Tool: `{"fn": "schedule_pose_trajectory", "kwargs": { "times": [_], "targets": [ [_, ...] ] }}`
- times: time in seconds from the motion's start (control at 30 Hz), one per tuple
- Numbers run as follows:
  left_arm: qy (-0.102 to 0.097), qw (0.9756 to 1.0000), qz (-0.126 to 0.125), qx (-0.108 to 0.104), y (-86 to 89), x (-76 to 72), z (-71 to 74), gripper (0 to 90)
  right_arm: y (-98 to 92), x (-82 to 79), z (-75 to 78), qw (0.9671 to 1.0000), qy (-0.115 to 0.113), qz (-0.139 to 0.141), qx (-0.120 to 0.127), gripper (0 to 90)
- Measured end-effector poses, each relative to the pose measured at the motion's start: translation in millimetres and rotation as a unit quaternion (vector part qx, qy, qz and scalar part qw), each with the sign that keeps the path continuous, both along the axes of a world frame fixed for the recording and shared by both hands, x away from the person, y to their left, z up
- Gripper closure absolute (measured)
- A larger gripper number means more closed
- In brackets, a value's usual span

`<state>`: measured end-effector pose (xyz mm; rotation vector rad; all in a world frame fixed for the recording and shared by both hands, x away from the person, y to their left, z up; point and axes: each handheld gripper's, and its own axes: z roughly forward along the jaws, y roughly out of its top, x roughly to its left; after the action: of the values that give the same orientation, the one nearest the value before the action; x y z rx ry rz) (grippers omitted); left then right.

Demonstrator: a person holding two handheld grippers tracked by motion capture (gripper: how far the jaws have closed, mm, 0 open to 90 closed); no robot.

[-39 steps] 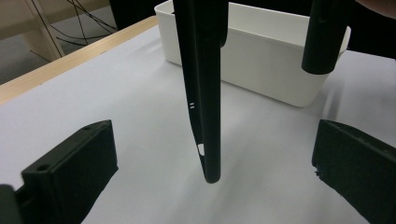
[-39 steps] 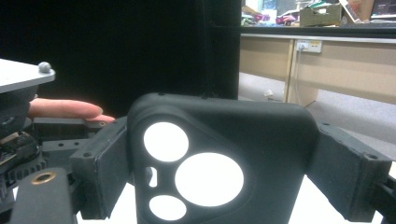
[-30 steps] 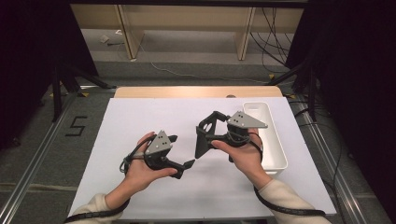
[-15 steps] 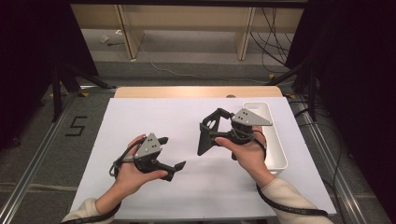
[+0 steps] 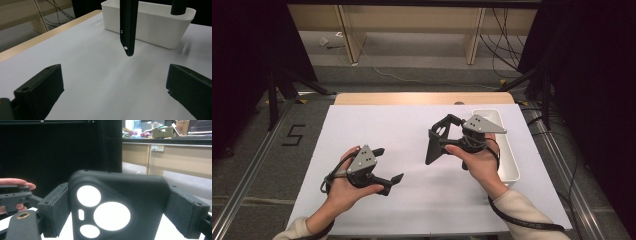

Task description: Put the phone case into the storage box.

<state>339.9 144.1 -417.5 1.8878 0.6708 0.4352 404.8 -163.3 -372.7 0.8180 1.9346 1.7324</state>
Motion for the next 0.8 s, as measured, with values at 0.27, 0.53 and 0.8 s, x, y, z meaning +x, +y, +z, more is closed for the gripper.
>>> {"fn": "schedule_pose_trajectory", "kwargs": {
  "times": [0.27,0.53,0.8],
  "targets": [
    [0.003,1.0,0.003,0.002,5.5,-2.7,-2.3,1.0,-4.1,1.9,2.0,1.0,-0.002,-0.007,0.003,15.3],
    [0.005,1.0,0.005,0.0,7.8,-4.0,-4.4,1.1,-7.8,3.4,3.7,0.9999,0.001,-0.011,0.004,15.3],
    [0.005,1.0,0.003,0.004,6.8,-3.3,-6.3,1.1,-11.0,5.4,4.8,0.9998,-0.003,-0.017,0.003,15.3]
  ]
}}
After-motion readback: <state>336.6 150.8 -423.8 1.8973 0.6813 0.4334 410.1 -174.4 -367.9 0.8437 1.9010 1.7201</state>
